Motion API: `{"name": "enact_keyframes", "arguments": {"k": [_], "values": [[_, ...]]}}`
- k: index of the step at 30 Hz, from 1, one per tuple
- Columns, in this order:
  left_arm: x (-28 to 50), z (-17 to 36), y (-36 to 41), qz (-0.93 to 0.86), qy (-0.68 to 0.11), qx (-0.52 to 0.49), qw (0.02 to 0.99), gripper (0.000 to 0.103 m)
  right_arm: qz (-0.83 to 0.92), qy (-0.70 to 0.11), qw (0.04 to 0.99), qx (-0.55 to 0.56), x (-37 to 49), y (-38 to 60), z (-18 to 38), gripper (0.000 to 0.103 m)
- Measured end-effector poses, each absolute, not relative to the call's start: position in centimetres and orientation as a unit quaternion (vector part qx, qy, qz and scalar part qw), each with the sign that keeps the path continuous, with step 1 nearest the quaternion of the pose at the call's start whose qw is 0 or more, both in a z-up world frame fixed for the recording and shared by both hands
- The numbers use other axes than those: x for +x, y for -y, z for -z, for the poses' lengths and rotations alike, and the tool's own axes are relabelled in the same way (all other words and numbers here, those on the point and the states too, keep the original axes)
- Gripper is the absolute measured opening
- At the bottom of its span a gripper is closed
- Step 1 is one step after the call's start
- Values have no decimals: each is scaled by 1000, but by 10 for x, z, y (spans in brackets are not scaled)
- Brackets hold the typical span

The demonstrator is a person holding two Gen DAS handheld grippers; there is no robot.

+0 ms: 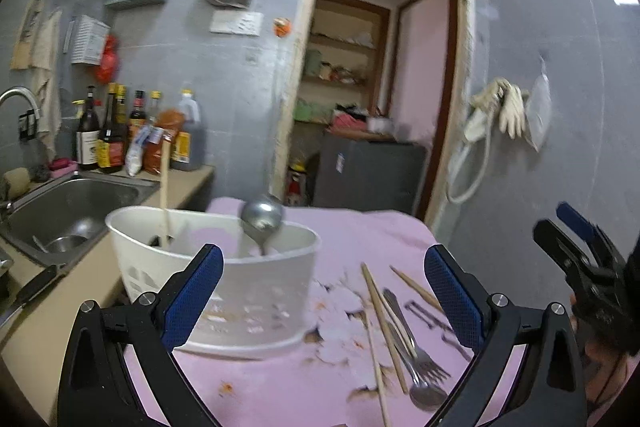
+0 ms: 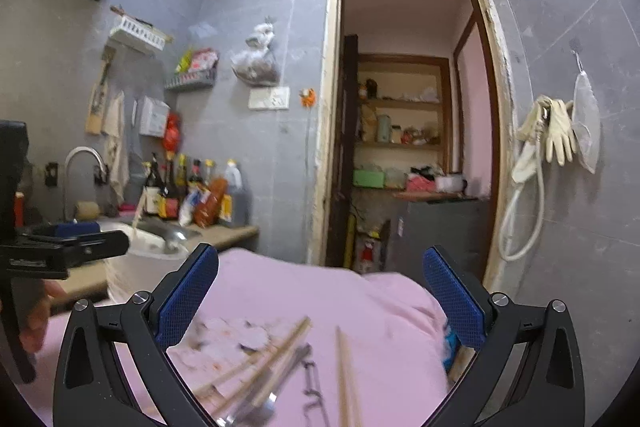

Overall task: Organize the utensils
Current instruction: 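Drop the spoon into the white caddy and open the right gripper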

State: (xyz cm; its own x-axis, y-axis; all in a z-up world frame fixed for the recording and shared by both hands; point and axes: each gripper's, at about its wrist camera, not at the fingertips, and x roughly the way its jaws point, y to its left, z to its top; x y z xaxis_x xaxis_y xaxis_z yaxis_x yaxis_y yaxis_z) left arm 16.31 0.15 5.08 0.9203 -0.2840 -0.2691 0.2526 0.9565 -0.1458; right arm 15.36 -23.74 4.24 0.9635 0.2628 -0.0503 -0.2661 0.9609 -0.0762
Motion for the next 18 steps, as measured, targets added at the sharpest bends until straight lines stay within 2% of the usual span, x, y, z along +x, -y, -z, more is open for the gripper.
{"name": "enact_keyframes", "arguments": {"k": [11, 13, 15, 16, 18], "values": [[193, -9, 46, 189, -264, 13, 946, 98, -123, -154, 979, -46, 194, 269, -10, 101], [202, -2, 55, 181, -285, 31, 941, 98, -122, -183, 974, -47, 204, 272, -4, 95], [208, 4, 61, 177, -303, 45, 935, 97, -124, -210, 968, -50, 213, 274, 2, 84], [212, 7, 65, 177, -311, 50, 932, 94, -124, -226, 965, -53, 218, 274, 5, 81], [222, 16, 72, 182, -334, 57, 923, 87, -126, -253, 957, -59, 229, 273, 11, 68]]}}
